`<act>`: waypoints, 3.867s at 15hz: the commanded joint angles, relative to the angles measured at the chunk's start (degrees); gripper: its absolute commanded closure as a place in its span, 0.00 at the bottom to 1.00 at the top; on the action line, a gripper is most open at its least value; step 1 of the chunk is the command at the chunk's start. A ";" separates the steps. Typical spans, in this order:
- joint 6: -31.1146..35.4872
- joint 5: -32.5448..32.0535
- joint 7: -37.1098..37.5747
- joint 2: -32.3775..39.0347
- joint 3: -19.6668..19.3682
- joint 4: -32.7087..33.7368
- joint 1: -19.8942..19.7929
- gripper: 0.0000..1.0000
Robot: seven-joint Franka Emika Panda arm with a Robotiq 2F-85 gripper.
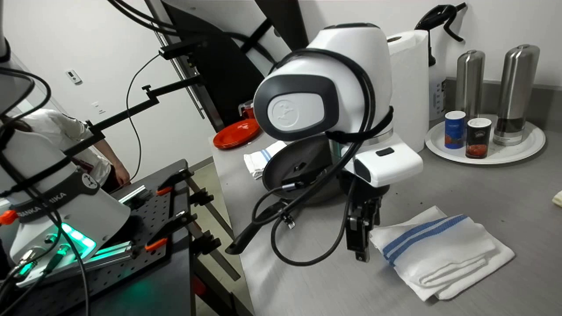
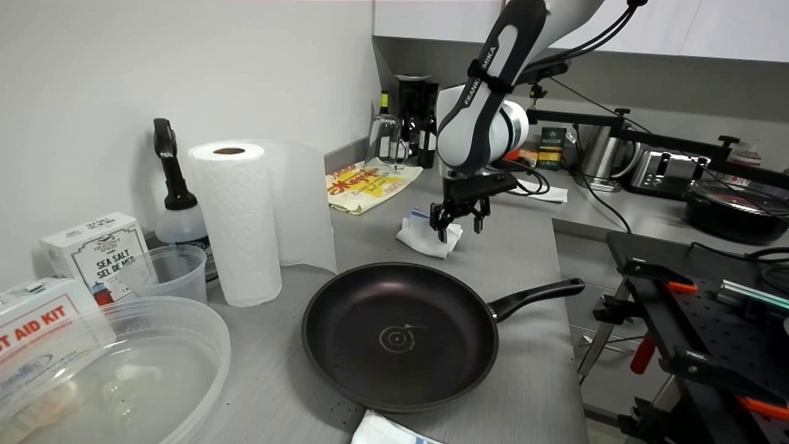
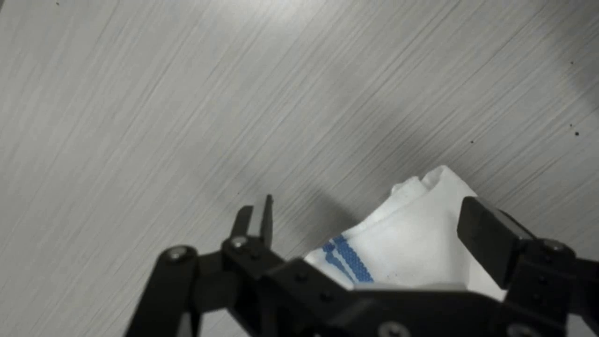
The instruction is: Wipe the pan with the white towel
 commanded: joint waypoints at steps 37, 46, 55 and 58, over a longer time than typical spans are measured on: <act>10.93 7.07 0.19 12.31 1.83 13.41 -1.90 0.00; 9.83 7.29 0.11 13.29 2.12 15.78 -2.35 0.79; 8.59 7.71 -0.70 11.01 3.29 14.89 -3.35 0.95; 8.42 7.78 -0.88 10.62 3.63 14.73 -3.61 0.95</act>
